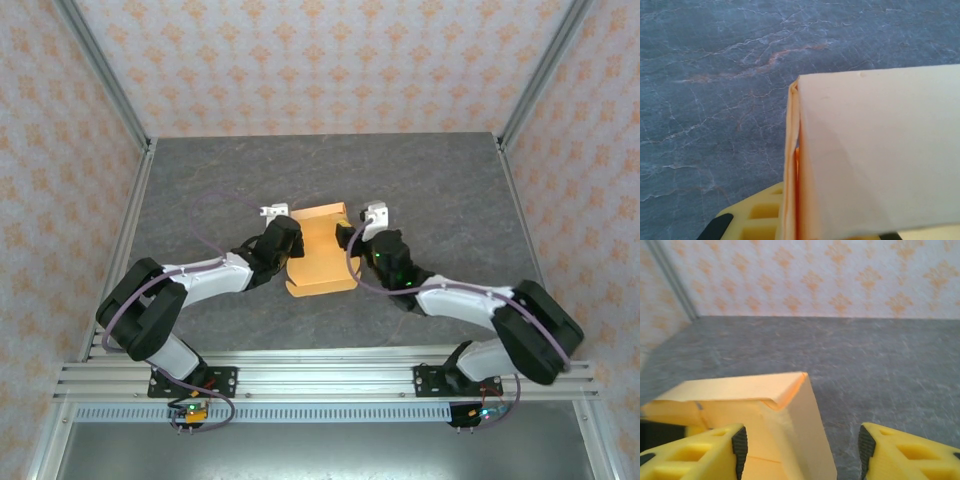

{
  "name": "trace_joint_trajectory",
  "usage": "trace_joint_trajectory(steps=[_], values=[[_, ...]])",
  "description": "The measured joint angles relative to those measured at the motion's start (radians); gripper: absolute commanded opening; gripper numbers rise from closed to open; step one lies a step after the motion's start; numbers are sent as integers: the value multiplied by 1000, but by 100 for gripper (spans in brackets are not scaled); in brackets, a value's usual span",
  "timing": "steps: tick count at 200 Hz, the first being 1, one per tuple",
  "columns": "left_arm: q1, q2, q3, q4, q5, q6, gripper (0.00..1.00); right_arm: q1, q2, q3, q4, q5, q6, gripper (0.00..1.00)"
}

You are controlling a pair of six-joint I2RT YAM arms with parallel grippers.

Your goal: Fold the paper box

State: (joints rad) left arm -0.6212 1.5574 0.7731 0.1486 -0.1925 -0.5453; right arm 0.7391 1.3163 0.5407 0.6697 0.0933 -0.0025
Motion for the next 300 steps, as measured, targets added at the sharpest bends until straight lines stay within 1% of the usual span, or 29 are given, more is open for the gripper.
trace_joint_trajectory(steps=[15,36,56,66,82,111,127,141,151,171,190,214,233,252,268,283,300], values=[[0,0,3,-23,-2,0,0,-23,-87,-23,-28,-69,-25,72],[0,0,5,-35,-3,0,0,-69,-190,-51,-80,-145,-60,72],[0,1,15,-53,-2,0,0,-113,-227,-43,-159,-214,-123,71],[0,1,21,-56,1,0,0,-120,-214,-25,-214,-251,-171,68],[0,1,25,-56,8,-1,0,-121,-160,14,-280,-299,-232,66],[0,1,32,-66,36,-8,0,-120,-48,45,-304,-311,-306,63],[0,1,35,-71,55,-13,0,-120,15,72,-306,-304,-330,54],[0,1,36,-71,67,-18,0,-120,75,114,-302,-288,-339,43],[0,1,36,-71,77,-24,0,-120,114,143,-287,-263,-354,33],[0,1,38,-72,88,-41,0,-108,183,185,-233,-164,-351,21],[0,1,38,-71,99,-66,0,-73,241,206,-177,-19,-343,17],[0,1,38,-71,116,-95,0,-19,323,250,-127,190,-325,16],[0,1,38,-67,126,-118,0,26,389,297,-102,356,-307,13],[2,2,41,-66,127,-130,0,64,441,329,-82,494,-276,15],[4,2,42,-66,130,-137,0,79,453,331,-75,555,-241,22],[3,2,42,-63,133,-143,0,78,453,331,-61,562,-216,28],[4,2,46,-73,128,-145,0,66,444,320,-47,515,-200,34]])
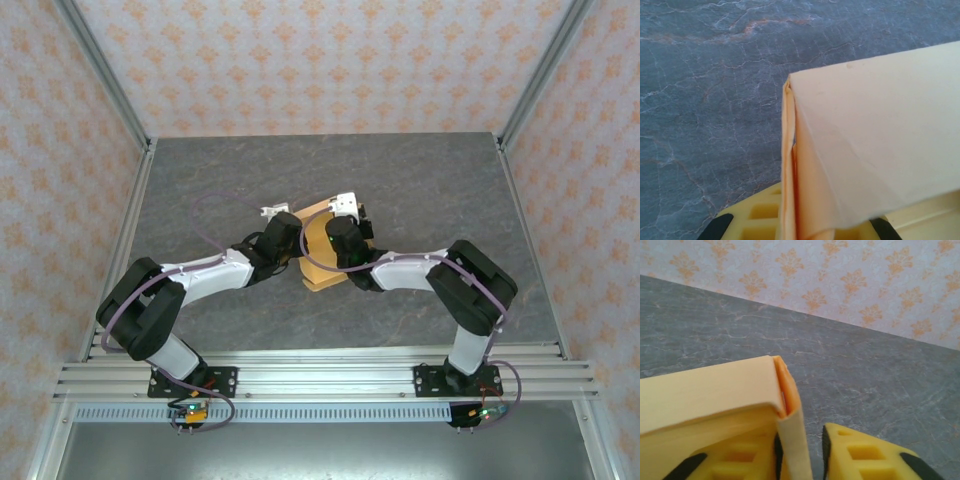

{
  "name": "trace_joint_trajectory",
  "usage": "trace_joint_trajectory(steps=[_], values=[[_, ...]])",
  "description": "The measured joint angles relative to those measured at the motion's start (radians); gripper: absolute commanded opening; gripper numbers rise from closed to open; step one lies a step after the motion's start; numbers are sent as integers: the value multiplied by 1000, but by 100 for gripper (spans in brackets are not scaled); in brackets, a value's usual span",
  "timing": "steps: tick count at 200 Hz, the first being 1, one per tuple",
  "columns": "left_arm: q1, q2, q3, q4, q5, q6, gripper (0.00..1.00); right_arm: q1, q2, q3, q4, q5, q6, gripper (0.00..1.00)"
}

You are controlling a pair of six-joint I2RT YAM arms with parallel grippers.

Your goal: Fold the paper box

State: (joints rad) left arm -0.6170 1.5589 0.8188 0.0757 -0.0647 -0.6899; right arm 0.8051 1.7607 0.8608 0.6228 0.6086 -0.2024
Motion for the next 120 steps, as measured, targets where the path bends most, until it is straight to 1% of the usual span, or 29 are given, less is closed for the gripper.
trace_joint_trajectory(steps=[30,60,88,120], values=[[2,2,18,-24,-12,2,0,-32,-84,-65,-3,-152,-6,46],[3,24,63,-45,-23,0,0,-63,-228,-126,-33,-355,-12,56],[3,35,93,-85,-51,-18,0,-99,-374,-156,-117,-520,-6,61],[5,36,113,-137,-81,-38,0,-115,-528,-202,-199,-610,45,66]])
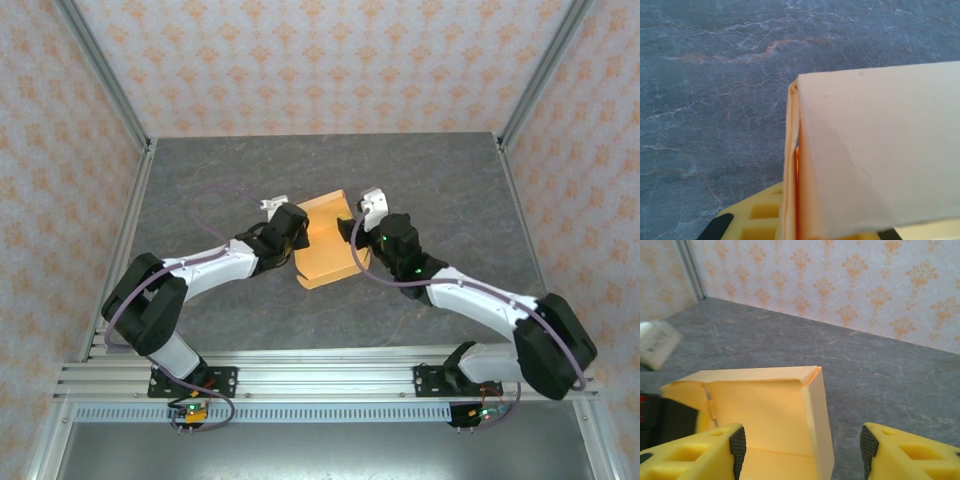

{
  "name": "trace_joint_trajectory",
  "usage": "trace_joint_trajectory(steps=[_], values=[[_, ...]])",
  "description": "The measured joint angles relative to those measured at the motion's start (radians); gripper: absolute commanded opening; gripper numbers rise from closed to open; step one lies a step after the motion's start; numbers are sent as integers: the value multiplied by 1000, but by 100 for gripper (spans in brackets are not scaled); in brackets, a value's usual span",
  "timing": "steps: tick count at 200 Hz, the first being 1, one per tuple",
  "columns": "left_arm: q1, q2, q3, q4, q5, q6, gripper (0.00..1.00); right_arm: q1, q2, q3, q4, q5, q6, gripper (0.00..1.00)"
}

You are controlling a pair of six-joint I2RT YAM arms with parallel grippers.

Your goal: Fold the paper box

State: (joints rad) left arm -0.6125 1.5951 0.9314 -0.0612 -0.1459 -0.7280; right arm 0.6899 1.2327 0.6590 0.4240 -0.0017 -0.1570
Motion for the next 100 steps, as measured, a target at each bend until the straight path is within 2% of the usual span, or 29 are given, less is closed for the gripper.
trace_joint_trajectory(steps=[21,31,44,70,100], values=[[1,0,3,-11,-5,-26,0,-2,-89,-11,-65,-3,106,69],[5,0,6,-26,-3,-45,0,-4,-123,-11,-95,14,185,74],[14,2,21,-61,-1,-81,0,-10,-166,-11,-143,55,382,75],[37,5,57,-115,10,-157,0,-24,-234,-38,-248,100,875,72],[50,6,82,-146,18,-227,0,-10,-233,-12,-399,64,1159,75]])
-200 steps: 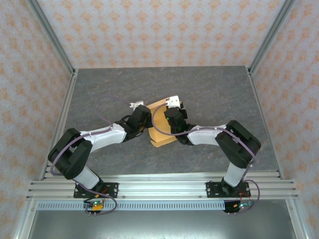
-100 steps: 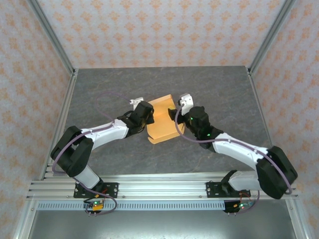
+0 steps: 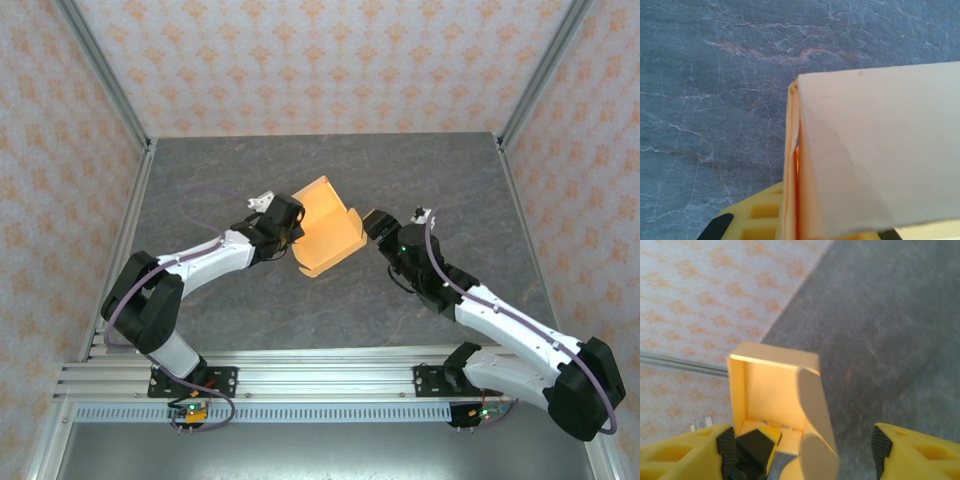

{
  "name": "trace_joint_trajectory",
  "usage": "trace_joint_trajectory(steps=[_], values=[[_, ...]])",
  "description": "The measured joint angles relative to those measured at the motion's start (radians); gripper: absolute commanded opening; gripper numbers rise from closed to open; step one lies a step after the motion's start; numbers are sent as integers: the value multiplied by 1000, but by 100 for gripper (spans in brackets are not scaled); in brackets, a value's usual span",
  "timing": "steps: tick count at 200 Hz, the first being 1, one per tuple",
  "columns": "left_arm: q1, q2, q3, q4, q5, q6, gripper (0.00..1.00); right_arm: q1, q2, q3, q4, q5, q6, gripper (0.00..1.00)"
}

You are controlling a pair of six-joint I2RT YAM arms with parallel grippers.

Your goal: Fold the paper box

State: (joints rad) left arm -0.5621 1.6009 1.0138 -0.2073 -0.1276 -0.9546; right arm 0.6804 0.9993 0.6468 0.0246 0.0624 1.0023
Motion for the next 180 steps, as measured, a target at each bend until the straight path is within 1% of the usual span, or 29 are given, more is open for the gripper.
trace_joint_trajectory(steps=[20,55,68,78,85,96,104,125,137,147,152,156,162,175,180], values=[[1,12,23,-22,0,-36,0,13,0,39,-87,-33,105,75],[2,43,52,-48,0,-79,0,50,10,42,-106,-76,216,74],[2,44,52,-52,0,-93,0,70,32,44,-106,-87,233,71],[2,45,52,-52,0,-99,0,85,60,51,-107,-93,246,65],[2,45,52,-52,0,-102,0,95,84,60,-107,-95,253,59],[2,45,52,-52,0,-104,0,107,122,73,-107,-100,260,56],[2,45,52,-52,0,-105,0,111,143,82,-107,-104,262,50],[2,45,52,-52,1,-115,0,111,192,106,-112,-104,253,28],[2,45,52,-52,5,-119,0,111,220,134,-123,-102,219,16],[6,45,52,-52,15,-121,9,111,236,161,-138,-99,177,6],[6,45,52,-53,16,-121,19,111,239,172,-145,-93,167,0],[8,45,51,-51,20,-123,29,111,239,179,-150,-88,146,0],[9,45,51,-50,32,-119,40,111,237,190,-160,-81,125,0],[16,44,46,-35,77,-116,58,104,228,198,-167,-70,76,0],[21,44,43,-29,95,-117,63,99,223,197,-170,-66,60,0]])
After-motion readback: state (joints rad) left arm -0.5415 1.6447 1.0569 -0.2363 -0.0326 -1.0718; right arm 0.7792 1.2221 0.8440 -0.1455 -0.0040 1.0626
